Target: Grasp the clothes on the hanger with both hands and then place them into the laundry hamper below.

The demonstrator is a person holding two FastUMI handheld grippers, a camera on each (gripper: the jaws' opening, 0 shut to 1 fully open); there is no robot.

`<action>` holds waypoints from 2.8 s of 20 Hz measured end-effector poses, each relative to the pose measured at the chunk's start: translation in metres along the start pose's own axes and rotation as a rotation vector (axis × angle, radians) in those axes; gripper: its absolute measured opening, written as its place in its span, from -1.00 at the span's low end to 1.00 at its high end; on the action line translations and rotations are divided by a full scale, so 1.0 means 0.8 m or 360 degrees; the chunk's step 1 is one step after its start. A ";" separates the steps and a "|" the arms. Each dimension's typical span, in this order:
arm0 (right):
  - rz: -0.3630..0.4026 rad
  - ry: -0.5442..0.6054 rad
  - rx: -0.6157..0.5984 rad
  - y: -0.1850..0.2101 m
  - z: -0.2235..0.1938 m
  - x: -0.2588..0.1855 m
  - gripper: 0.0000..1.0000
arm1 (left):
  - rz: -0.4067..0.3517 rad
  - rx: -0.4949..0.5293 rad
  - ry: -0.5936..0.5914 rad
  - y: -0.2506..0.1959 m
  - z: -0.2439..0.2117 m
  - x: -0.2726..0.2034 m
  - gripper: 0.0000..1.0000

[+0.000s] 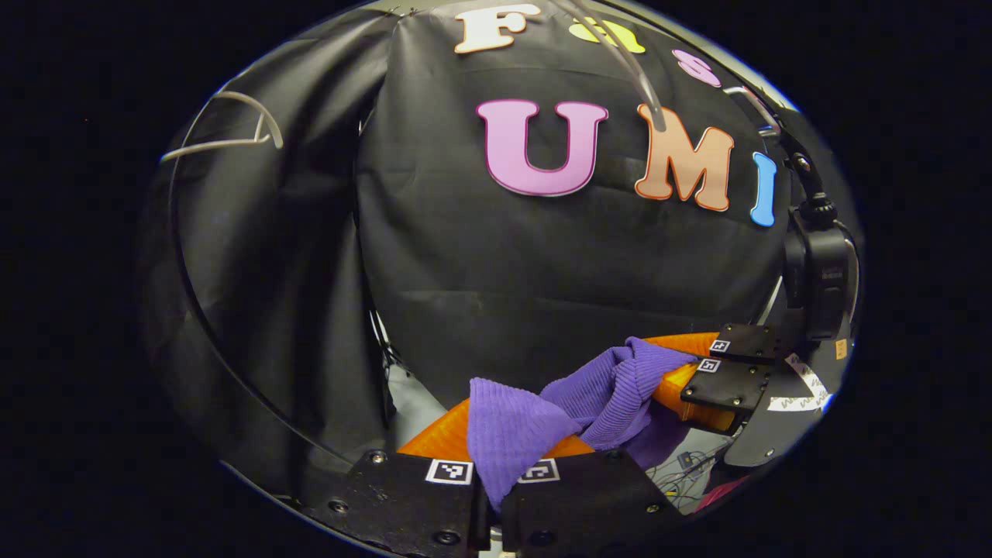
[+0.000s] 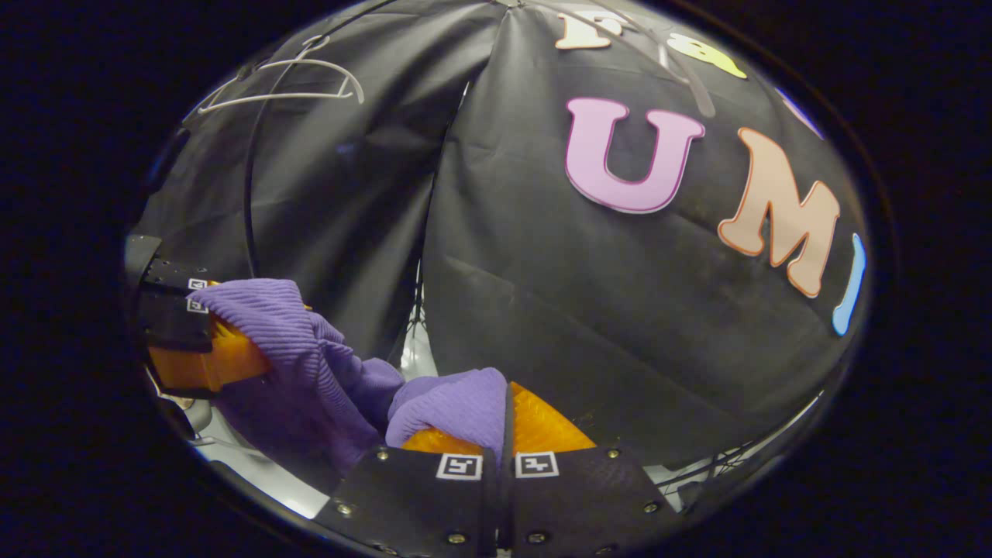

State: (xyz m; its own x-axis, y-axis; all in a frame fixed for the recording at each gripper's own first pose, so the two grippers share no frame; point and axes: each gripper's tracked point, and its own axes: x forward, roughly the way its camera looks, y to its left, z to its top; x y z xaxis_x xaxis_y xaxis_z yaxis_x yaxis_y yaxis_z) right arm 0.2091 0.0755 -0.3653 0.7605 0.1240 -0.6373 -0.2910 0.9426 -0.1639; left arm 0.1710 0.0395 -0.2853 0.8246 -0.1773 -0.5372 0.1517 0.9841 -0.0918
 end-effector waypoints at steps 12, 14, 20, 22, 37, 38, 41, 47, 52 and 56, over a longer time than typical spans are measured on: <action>0.0077 0.0303 0.0037 0.032 -0.103 0.026 -0.96 | -0.0078 -0.0086 0.0373 -0.005 -0.112 0.039 -0.82; 0.0086 0.0359 0.0044 0.038 -0.115 0.027 -0.97 | -0.0073 -0.0125 0.0433 -0.003 -0.127 0.044 -0.82; 0.0125 0.0529 0.0073 0.045 -0.147 0.028 -0.96 | -0.0039 -0.0221 0.0611 0.004 -0.173 0.049 -0.81; 0.0130 0.0575 0.0083 0.044 -0.153 0.029 -0.96 | -0.0023 -0.0250 0.0656 0.006 -0.184 0.049 -0.81; 0.0172 0.0654 0.0113 0.044 -0.175 0.016 -0.87 | -0.0016 -0.0337 0.0743 -0.004 -0.209 0.037 -0.53; 0.0170 0.0650 0.0115 0.042 -0.172 0.015 -0.87 | -0.0020 -0.0335 0.0739 -0.004 -0.207 0.035 -0.53; 0.0164 0.0637 0.0118 0.041 -0.172 0.010 -0.87 | -0.0026 -0.0314 0.0714 -0.006 -0.201 0.036 -0.52; 0.0122 0.0560 0.0143 0.033 -0.152 -0.008 -0.86 | -0.0016 -0.0232 0.0576 -0.003 -0.169 0.027 -0.53; 0.0031 0.0374 0.0182 0.008 -0.096 -0.033 -0.87 | -0.0023 -0.0148 0.0304 -0.014 -0.087 0.000 -0.53; -0.0054 0.0196 0.0203 -0.015 -0.038 -0.057 -0.86 | -0.0043 -0.0072 0.0079 -0.027 -0.015 -0.025 -0.53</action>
State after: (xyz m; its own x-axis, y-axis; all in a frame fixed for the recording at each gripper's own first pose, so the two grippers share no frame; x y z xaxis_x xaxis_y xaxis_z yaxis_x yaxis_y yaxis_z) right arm 0.1601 0.0492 -0.3572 0.6898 0.0598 -0.7215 -0.1843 0.9783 -0.0952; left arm 0.1448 0.0218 -0.2826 0.7925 -0.2042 -0.5747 0.1476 0.9785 -0.1442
